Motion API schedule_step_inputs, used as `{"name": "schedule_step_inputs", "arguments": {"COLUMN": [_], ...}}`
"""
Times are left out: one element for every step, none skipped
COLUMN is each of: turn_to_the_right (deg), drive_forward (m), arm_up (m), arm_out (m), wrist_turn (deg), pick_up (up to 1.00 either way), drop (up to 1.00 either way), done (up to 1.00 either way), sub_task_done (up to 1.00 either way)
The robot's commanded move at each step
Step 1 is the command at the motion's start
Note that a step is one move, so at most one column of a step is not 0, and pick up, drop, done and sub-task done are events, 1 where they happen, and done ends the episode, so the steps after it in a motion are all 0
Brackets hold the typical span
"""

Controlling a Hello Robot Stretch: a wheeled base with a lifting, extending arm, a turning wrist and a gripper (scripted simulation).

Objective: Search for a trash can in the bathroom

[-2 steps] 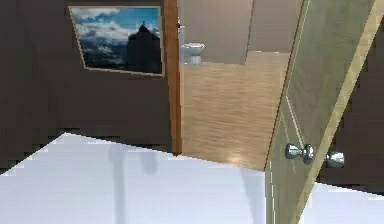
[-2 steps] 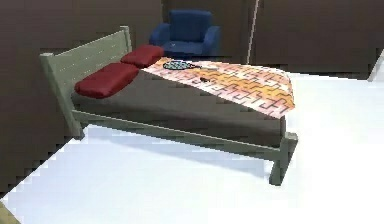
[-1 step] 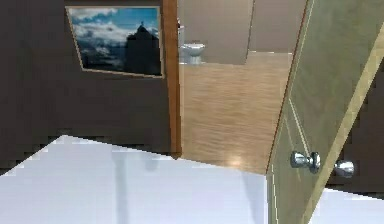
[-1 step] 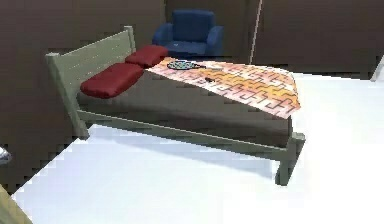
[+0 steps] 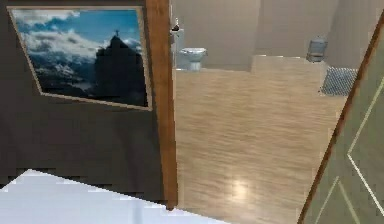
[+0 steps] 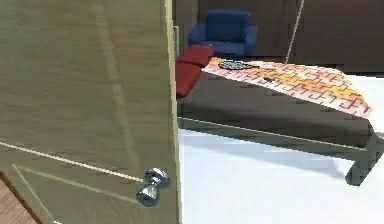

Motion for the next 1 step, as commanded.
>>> {"name": "schedule_step_inputs", "arguments": {"turn_to_the_right": [12.0], "drive_forward": [0.00], "arm_up": [0.00], "arm_out": [0.00], "wrist_turn": [0.0], "pick_up": [0.00], "drop": [0.00], "done": [0.00], "sub_task_done": [0.00]}}
